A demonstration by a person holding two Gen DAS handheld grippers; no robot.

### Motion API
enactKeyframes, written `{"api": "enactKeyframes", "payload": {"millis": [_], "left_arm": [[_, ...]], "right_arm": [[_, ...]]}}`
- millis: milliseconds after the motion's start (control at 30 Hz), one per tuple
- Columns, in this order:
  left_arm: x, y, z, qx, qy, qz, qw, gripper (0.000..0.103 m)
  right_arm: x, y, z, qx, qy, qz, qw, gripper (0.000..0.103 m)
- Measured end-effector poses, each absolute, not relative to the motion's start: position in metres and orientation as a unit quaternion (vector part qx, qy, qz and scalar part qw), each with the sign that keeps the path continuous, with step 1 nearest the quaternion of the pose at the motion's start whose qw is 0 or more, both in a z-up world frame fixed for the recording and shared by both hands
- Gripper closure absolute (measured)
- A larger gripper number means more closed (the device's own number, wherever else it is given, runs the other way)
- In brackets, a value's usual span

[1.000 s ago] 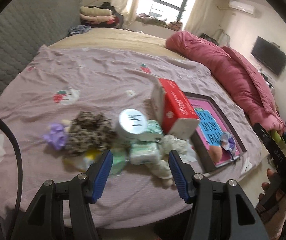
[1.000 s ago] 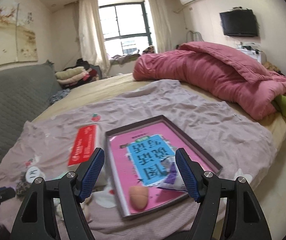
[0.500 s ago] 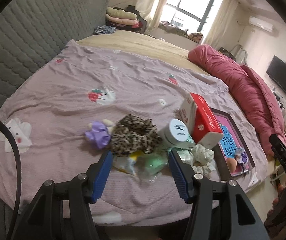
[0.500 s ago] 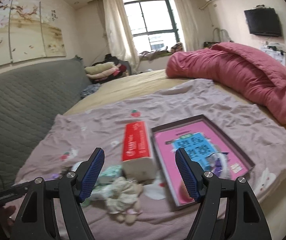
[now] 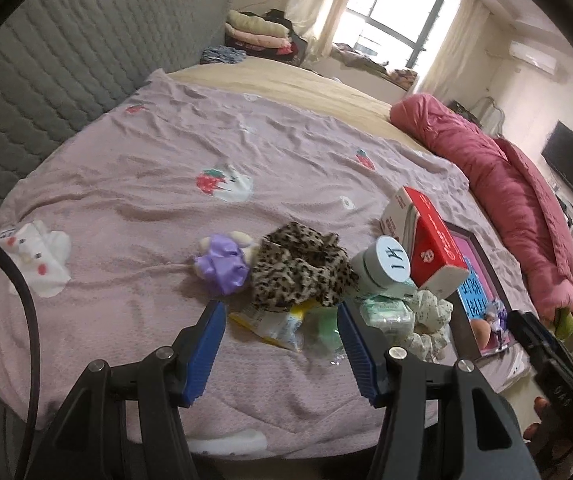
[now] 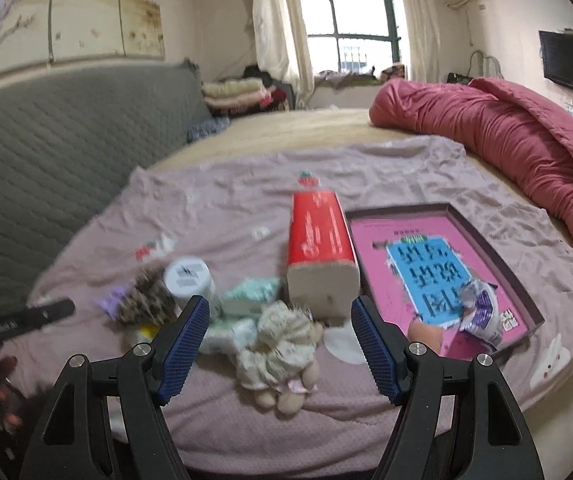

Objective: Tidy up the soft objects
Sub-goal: 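Grasp the leopard scrunchie with the left gripper while the right grasps the cream scrunchie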

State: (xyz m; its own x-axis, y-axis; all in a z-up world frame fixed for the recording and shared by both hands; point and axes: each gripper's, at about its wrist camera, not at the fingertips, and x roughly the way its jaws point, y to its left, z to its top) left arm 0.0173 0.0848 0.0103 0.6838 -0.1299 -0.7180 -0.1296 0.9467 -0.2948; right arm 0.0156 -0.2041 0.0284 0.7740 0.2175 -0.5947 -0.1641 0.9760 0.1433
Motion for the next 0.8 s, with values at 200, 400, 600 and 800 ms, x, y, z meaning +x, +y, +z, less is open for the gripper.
{"api": "enactKeyframes", "payload": {"millis": [200,400,600,800], "left_arm": [[0.045,0.061,-0.013,-0.147,0.420,-0.020,0.895,0.045],[0.071,0.056,-0.032,-0.143,0.435,-0.016,0.889,0.045],[0.086,0.063,-0.042,-0.156,0.440,-0.008,0.884,0.045],[0.094,0.074,-0.053,-0.177,0.446,-0.002,0.877,0.045]], "right_arm": [[0.040,-0.190,-0.005,0.005,0.361,0.097,0.928,0.028],[0.065,-0.175,-0.037,-0.035,0.394,0.085,0.914,0.028],[0.079,-0.175,-0.052,-0.061,0.396,0.071,0.913,0.031],[0.085,-0.178,-0.060,-0.073,0.390,0.081,0.914,0.075]]}}
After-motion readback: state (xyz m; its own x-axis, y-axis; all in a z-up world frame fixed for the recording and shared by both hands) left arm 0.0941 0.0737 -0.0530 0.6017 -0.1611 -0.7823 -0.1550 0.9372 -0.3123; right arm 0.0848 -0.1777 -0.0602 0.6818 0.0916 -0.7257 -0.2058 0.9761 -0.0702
